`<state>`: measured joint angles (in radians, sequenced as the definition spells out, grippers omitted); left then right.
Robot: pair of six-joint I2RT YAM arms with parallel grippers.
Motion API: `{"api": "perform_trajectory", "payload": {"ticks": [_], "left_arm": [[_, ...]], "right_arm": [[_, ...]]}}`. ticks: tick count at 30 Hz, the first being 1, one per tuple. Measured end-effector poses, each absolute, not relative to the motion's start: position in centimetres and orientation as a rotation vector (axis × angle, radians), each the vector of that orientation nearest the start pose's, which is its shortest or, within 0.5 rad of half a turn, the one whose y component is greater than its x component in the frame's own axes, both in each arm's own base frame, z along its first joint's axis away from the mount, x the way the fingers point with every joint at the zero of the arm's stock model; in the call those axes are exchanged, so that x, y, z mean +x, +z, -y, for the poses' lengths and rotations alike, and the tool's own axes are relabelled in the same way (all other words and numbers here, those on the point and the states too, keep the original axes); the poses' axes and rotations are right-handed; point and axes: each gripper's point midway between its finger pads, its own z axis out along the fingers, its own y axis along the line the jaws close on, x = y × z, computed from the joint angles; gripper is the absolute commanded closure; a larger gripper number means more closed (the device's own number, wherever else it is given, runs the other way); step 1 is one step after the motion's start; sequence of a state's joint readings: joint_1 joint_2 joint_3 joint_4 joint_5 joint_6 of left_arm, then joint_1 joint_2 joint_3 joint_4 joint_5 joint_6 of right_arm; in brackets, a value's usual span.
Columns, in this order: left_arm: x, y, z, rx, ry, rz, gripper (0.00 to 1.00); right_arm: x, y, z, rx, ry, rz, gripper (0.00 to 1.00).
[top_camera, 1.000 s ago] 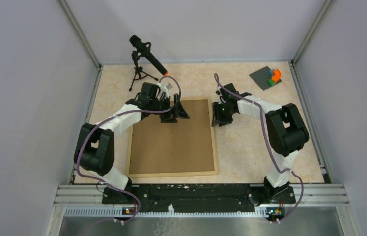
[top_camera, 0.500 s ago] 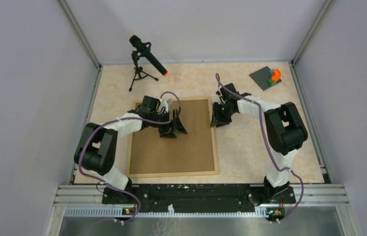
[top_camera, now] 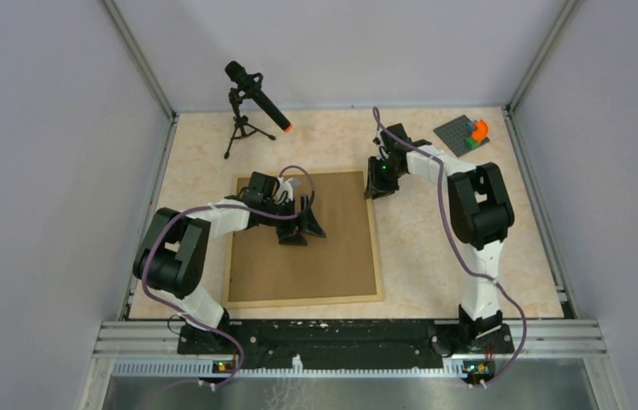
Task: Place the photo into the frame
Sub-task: Install the photo frame at the center of the board, then adjust the photo frame at the center of the board.
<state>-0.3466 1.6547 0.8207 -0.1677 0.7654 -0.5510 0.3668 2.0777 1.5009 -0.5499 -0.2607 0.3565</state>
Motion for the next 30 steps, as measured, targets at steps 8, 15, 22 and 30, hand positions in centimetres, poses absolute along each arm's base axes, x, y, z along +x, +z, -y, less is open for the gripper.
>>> {"api": "perform_trajectory", "payload": {"ticks": [8, 15, 22, 30], "left_arm": [[25.6, 6.0, 23.8, 0.039, -1.312, -2.674, 0.13], [25.7, 6.0, 23.8, 0.042, -1.316, -2.669, 0.13], [25.7, 6.0, 23.7, 0.042, -1.321, -2.664, 0.13], [25.7, 6.0, 23.7, 0.04, -1.324, -2.661, 0.13]], "right_arm": [[40.5, 2.7, -21.9, -0.116, 0.573, -2.791, 0.72], [41.0, 2.8, -21.6, -0.149, 0.524, -2.814, 0.72], [41.3, 2.7, -21.6, -0.16, 0.532, -2.821, 0.7], [41.6, 2.9, -21.3, -0.143, 0.56, -2.82, 0.7]]}}
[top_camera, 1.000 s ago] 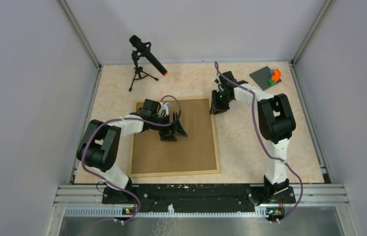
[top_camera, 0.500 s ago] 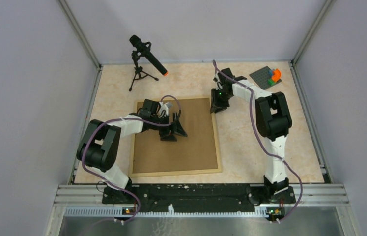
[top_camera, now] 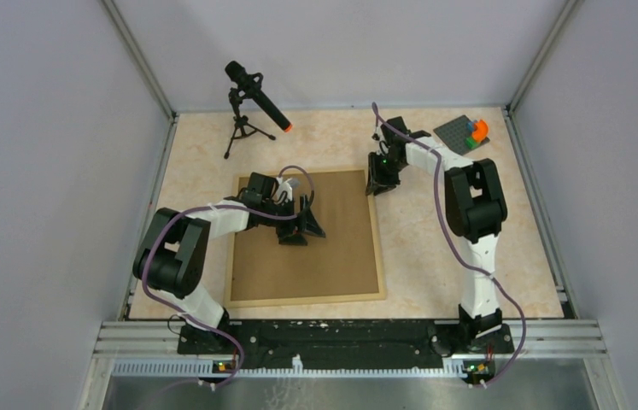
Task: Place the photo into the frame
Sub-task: Adjust the photo frame at the center of the board.
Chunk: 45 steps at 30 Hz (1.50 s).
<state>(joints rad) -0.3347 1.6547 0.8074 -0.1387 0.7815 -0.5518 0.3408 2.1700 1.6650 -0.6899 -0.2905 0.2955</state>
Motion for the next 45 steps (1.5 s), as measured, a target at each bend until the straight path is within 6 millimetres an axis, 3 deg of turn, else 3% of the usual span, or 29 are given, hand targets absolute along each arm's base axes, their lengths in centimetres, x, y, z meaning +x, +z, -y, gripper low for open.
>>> {"api": "perform_trajectory", "payload": {"ticks": [13, 27, 33, 38, 42, 45], "left_arm": [[25.8, 6.0, 23.7, 0.04, -1.323, -2.66, 0.13], [25.9, 5.9, 23.6, 0.038, -1.33, -2.655, 0.14], [25.8, 5.9, 23.6, 0.039, -1.333, -2.655, 0.14], [25.8, 5.9, 23.6, 0.038, -1.331, -2.656, 0.14], [25.8, 5.9, 23.4, 0.037, -1.316, -2.666, 0.12], [25.8, 6.2, 23.1, 0.052, -1.275, -2.674, 0.1]], "right_arm": [[41.8, 2.8, -20.8, -0.127, 0.565, -2.829, 0.71], [43.7, 2.5, -21.1, -0.23, 0.466, -2.895, 0.71], [43.7, 2.5, -21.4, -0.288, 0.234, -2.914, 0.7], [43.7, 2.6, -22.0, -0.473, -0.164, -2.887, 0.67], [43.9, 3.4, -22.1, -0.584, -0.363, -2.816, 0.57], [43.9, 3.9, -21.8, -0.575, -0.333, -2.814, 0.48]]}}
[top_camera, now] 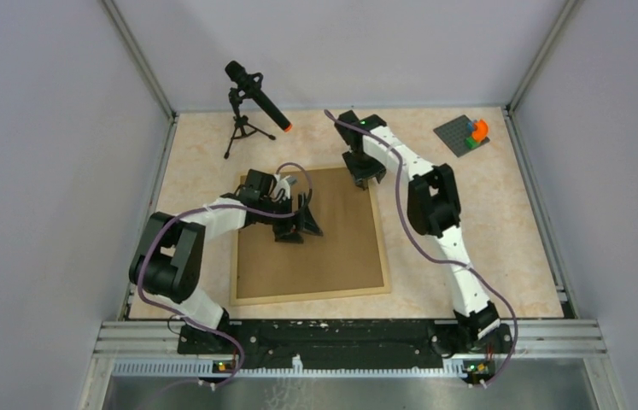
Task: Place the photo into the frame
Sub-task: Adjust the photo frame at the center of the board.
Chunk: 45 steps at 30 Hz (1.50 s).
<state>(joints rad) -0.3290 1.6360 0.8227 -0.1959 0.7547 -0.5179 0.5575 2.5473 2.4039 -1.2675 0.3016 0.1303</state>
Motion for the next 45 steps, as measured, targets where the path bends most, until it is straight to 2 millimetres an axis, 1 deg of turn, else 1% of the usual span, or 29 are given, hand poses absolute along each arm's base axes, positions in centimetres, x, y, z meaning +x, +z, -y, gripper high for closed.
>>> {"api": "perform_trajectory", "payload": {"ticks": [2, 4, 5, 8, 10, 11, 13, 14, 17, 18, 20, 22, 24, 26, 28, 29, 30, 31, 32, 34, 35, 36, 37, 38, 39, 41, 42, 43, 45], "left_arm": [[25.9, 6.9, 22.9, 0.076, -1.248, -2.664, 0.09], [26.2, 8.3, 22.8, 0.12, -1.227, -2.632, 0.08], [26.4, 9.1, 22.8, 0.144, -1.224, -2.609, 0.08], [26.5, 11.2, 23.1, 0.222, -1.243, -2.539, 0.08], [26.0, 11.8, 23.5, 0.263, -1.265, -2.521, 0.07], [25.6, 11.8, 23.9, 0.284, -1.274, -2.524, 0.07], [24.1, 11.3, 25.0, 0.345, -1.29, -2.545, 0.07], [23.2, 11.0, 25.5, 0.376, -1.299, -2.56, 0.07], [19.4, 9.1, 26.8, 0.475, -1.324, -2.631, 0.07], [18.1, 8.4, 27.0, 0.503, -1.328, -2.658, 0.07], [15.2, 7.0, 27.3, 0.548, -1.334, -2.727, 0.07], [13.5, 6.1, 27.5, 0.567, -1.336, -2.772, 0.07], [12.6, 5.7, 27.9, 0.571, -1.345, -2.794, 0.08], [12.3, 5.7, 28.9, 0.573, -1.384, -2.785, 0.08], [12.3, 5.6, 30.1, 0.557, -1.44, -2.775, 0.08], [12.4, 5.7, 30.9, 0.551, -1.475, -2.769, 0.08], [12.4, 5.8, 32.0, 0.557, -1.516, -2.758, 0.09], [12.6, 5.9, 33.5, 0.567, -1.562, -2.748, 0.1], [12.8, 6.0, 35.1, 0.588, -1.599, -2.731, 0.1], [13.9, 6.3, 38.4, 0.623, -1.654, -2.688, 0.1], [14.4, 6.6, 40.3, 0.638, -1.676, -2.67, 0.09], [14.6, 6.7, 41.7, 0.659, -1.69, -2.666, 0.07], [14.9, 6.8, 42.6, 0.661, -1.689, -2.657, 0.06], [15.3, 7.0, 43.5, 0.664, -1.684, -2.655, 0.05], [15.6, 7.4, 44.0, 0.672, -1.674, -2.643, 0.04], [16.3, 8.7, 44.4, 0.687, -1.646, -2.616, 0.03], [17.0, 9.4, 44.1, 0.681, -1.629, -2.598, 0.02], [17.8, 10.3, 43.6, 0.674, -1.612, -2.572, 0.02], [20.0, 12.4, 41.6, 0.629, -1.575, -2.52, 0.01]], "right_arm": [[43.4, 4.2, -21.6, -0.522, -0.226, -2.829, 0.45], [41.3, 4.7, -20.6, -0.47, -0.11, -2.857, 0.45], [39.7, 5.3, -20.1, -0.441, -0.043, -2.869, 0.44], [36.0, 7.0, -18.9, -0.343, 0.138, -2.842, 0.44], [33.8, 7.7, -18.8, -0.281, 0.257, -2.8, 0.44], [33.0, 7.6, -18.8, -0.251, 0.304, -2.785, 0.44], [31.3, 6.6, -19.0, -0.191, 0.401, -2.773, 0.45], [30.4, 5.7, -19.3, -0.161, 0.454, -2.777, 0.46], [28.3, 2.8, -19.8, -0.079, 0.556, -2.814, 0.53], [27.8, 2.6, -20.2, -0.055, 0.607, -2.816, 0.55], [28.4, 2.7, -20.9, -0.015, 0.661, -2.77, 0.58], [29.0, 2.7, -21.2, 0.006, 0.676, -2.746, 0.62], [29.7, 2.5, -21.3, 0.018, 0.676, -2.726, 0.66], [30.7, 2.4, -21.4, 0.018, 0.651, -2.712, 0.73], [32.7, 2.4, -21.4, -0.002, 0.59, -2.69, 0.77], [34.4, 2.4, -21.5, -0.017, 0.538, -2.673, 0.77], [35.7, 2.4, -21.6, -0.035, 0.502, -2.668, 0.77], [37.2, 2.7, -21.7, -0.059, 0.461, -2.663, 0.76], [38.4, 2.8, -21.9, -0.084, 0.433, -2.657, 0.74], [40.4, 3.0, -22.1, -0.13, 0.373, -2.663, 0.62], [41.7, 3.3, -22.4, -0.142, 0.363, -2.651, 0.57], [43.0, 3.5, -22.9, -0.154, 0.364, -2.641, 0.51], [44.1, 3.8, -23.1, -0.165, 0.345, -2.639, 0.45], [44.9, 4.1, -23.2, -0.163, 0.345, -2.64, 0.4], [45.5, 4.7, -23.2, -0.157, 0.339, -2.638, 0.36], [45.8, 5.7, -22.4, -0.136, 0.318, -2.638, 0.33], [45.4, 6.3, -21.9, -0.123, 0.31, -2.643, 0.33], [44.6, 7.0, -21.0, -0.106, 0.299, -2.648, 0.33], [42.2, 8.1, -19.0, -0.059, 0.285, -2.657, 0.32]]}}
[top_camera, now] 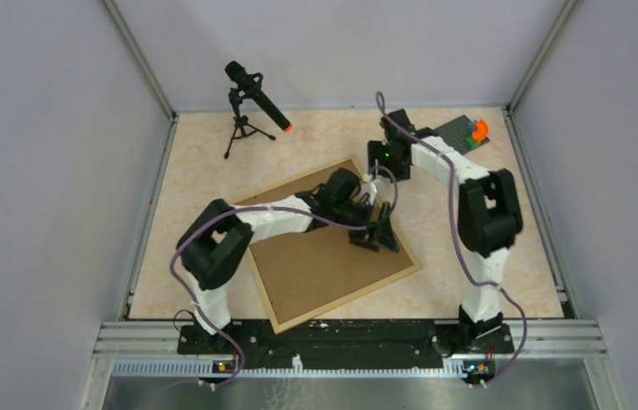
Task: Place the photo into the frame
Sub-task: Adjust the photo frame at the center of the board.
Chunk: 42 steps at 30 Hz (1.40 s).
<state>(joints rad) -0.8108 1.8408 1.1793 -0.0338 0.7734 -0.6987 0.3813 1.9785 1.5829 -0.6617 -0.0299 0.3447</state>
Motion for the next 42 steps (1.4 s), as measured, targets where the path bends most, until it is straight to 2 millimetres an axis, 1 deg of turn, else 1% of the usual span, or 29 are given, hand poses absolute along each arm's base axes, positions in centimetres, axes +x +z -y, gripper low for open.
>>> {"api": "perform_trajectory", "payload": {"ticks": [1, 2, 3, 5, 6, 7, 8, 9, 10, 11, 13, 14, 16, 18, 19, 21, 23, 25, 26, 28, 29, 31, 32, 33, 34, 38, 40, 42], "left_arm": [[21.1, 13.5, 40.4, 0.602, -1.556, -2.484, 0.01], [22.5, 15.1, 38.4, 0.566, -1.527, -2.433, 0.01], [23.4, 16.3, 37.1, 0.54, -1.506, -2.395, 0.01], [25.1, 18.5, 33.9, 0.485, -1.448, -2.309, 0.01], [25.5, 19.4, 32.6, 0.468, -1.423, -2.272, 0.01], [25.7, 20.2, 31.5, 0.458, -1.399, -2.242, 0.01], [25.7, 20.8, 30.7, 0.451, -1.376, -2.217, 0.01], [25.8, 21.2, 29.9, 0.443, -1.347, -2.198, 0.01], [25.9, 21.6, 29.2, 0.432, -1.318, -2.186, 0.01], [26.0, 21.9, 28.7, 0.423, -1.289, -2.174, 0.01], [26.7, 22.3, 27.8, 0.391, -1.219, -2.149, 0.01], [26.9, 22.5, 27.4, 0.38, -1.194, -2.138, 0.01], [27.5, 22.9, 26.8, 0.362, -1.147, -2.116, 0.01], [27.9, 23.0, 26.4, 0.349, -1.12, -2.106, 0.01], [28.1, 22.9, 26.3, 0.344, -1.11, -2.107, 0.01], [28.1, 22.7, 26.1, 0.339, -1.101, -2.116, 0.01], [28.0, 22.5, 26.0, 0.337, -1.096, -2.128, 0.01], [27.9, 22.1, 25.9, 0.335, -1.091, -2.141, 0.01], [27.8, 22.0, 25.9, 0.334, -1.09, -2.145, 0.01], [27.7, 21.4, 25.7, 0.326, -1.082, -2.16, 0.01], [27.6, 21.0, 25.5, 0.321, -1.078, -2.169, 0.01], [27.5, 20.4, 25.3, 0.312, -1.069, -2.189, 0.01], [27.5, 20.3, 25.2, 0.308, -1.067, -2.194, 0.01], [27.5, 20.2, 25.2, 0.307, -1.066, -2.196, 0.01], [27.5, 20.2, 25.2, 0.306, -1.066, -2.196, 0.01], [27.3, 19.8, 25.5, 0.316, -1.096, -2.208, 0.01], [27.1, 19.0, 26.0, 0.319, -1.132, -2.232, 0.01], [26.9, 17.7, 26.6, 0.315, -1.186, -2.27, 0.01]], "right_arm": [[40.3, 8.8, -17.6, -0.028, 0.279, -2.661, 0.32], [38.3, 9.6, -16.2, 0.005, 0.273, -2.661, 0.32], [36.6, 10.3, -15.1, 0.034, 0.262, -2.656, 0.32], [33.8, 11.4, -12.9, 0.101, 0.223, -2.628, 0.32], [31.9, 11.8, -12.1, 0.138, 0.208, -2.613, 0.32], [30.6, 11.9, -11.8, 0.163, 0.202, -2.603, 0.33], [28.9, 11.8, -11.7, 0.203, 0.202, -2.592, 0.33], [27.3, 11.4, -11.9, 0.229, 0.21, -2.594, 0.34], [25.4, 10.7, -12.3, 0.256, 0.228, -2.613, 0.35], [24.0, 10.0, -12.7, 0.277, 0.244, -2.633, 0.36], [20.6, 7.9, -13.7, 0.357, 0.268, -2.692, 0.4], [19.5, 7.1, -13.9, 0.398, 0.274, -2.712, 0.42], [17.3, 5.0, -14.1, 0.547, 0.287, -2.736, 0.5], [16.3, 3.5, -13.8, 0.696, 0.286, -2.724, 0.52], [16.1, 2.7, -13.6, 0.78, 0.282, -2.708, 0.53], [16.3, 1.9, -13.6, 0.872, 0.269, -2.687, 0.55], [17.2, 1.8, -14.2, 0.934, 0.268, -2.67, 0.59], [18.0, 1.7, -14.6, 0.973, 0.246, -2.665, 0.67], [18.3, 1.7, -14.8, 0.984, 0.249, -2.657, 0.75], [19.3, 1.5, -15.1, 1.001, 0.265, -2.621, 0.96], [19.9, 1.5, -15.1, 1.004, 0.274, -2.602, 1.0], [21.6, 1.7, -15.0, 1.002, 0.298, -2.556, 1.0], [23.5, 1.9, -14.5, 0.985, 0.299, -2.516, 1.0], [24.1, 2.0, -14.2, 0.976, 0.293, -2.502, 1.0], [25.4, 2.0, -13.5, 0.943, 0.276, -2.489, 1.0], [30.2, 2.3, -10.3, 0.767, 0.31, -2.486, 1.0], [31.8, 2.4, -9.5, 0.676, 0.364, -2.502, 1.0], [33.5, 2.5, -9.3, 0.567, 0.392, -2.536, 1.0]]}}
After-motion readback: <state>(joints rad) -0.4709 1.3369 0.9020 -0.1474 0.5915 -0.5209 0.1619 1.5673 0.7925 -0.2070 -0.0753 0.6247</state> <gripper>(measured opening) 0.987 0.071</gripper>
